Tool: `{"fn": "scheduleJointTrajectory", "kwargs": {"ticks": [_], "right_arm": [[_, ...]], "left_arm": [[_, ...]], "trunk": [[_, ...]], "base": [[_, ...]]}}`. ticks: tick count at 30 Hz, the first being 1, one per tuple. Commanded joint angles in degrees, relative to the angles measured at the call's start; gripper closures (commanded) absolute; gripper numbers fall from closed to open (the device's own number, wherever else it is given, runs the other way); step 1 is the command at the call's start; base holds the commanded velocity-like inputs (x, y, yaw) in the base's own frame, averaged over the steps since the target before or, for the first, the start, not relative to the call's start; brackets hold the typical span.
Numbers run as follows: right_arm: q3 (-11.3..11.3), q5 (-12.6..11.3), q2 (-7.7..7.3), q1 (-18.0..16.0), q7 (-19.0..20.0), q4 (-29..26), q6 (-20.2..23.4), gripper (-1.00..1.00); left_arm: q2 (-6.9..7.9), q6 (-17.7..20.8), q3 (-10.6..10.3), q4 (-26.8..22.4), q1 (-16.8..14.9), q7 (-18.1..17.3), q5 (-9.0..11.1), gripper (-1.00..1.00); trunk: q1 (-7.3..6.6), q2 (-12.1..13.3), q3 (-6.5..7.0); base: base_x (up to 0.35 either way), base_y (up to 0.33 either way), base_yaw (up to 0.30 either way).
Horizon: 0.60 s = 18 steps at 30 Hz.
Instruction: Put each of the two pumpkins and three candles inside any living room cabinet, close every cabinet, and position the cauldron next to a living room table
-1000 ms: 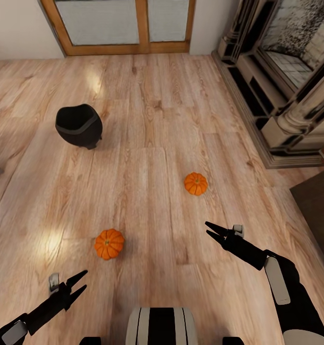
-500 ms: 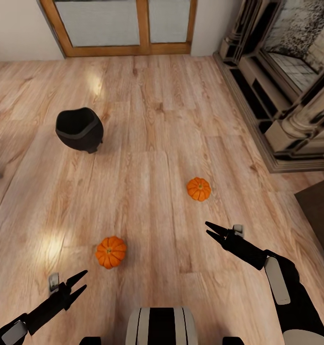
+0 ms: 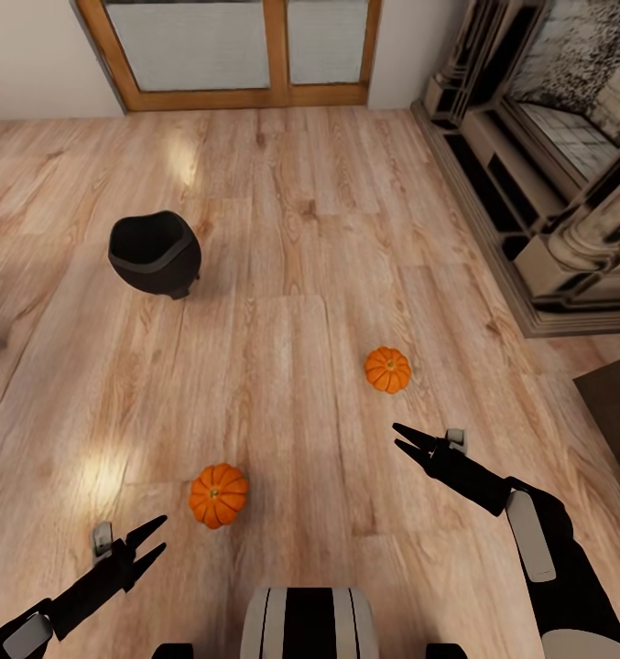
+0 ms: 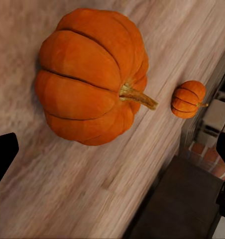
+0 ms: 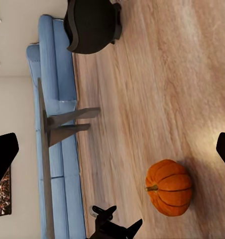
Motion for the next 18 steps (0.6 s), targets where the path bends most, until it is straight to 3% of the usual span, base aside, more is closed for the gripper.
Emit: {"fn": "scheduleJointTrajectory", "kwargs": {"ticks": [1,12,18], "right_arm": [[-0.1,0.0,0.01,0.0,0.2,0.0,0.2,-1.00],[0.0,0.0,0.01,0.0,0.2,0.0,0.2,-1.00],[0.0,0.0,0.01,0.0,0.2,0.0,0.2,-1.00]], "left_arm": [[0.03,0.6,-0.5,0.0,0.0,-0.1,0.6,-1.00],[0.03,0.7,-0.4,0.0,0.0,-0.1,0.6,-1.00],[0.03,0.6,-0.4,0.0,0.0,-0.1,0.6,-1.00]], "trunk": [[-0.01,0.0,-0.03],[-0.01,0.0,-0.03],[-0.01,0.0,-0.03]], "base": [[0.018,0.034,0.000],[0.008,0.075,0.000],[0.135,0.043,0.000]]}}
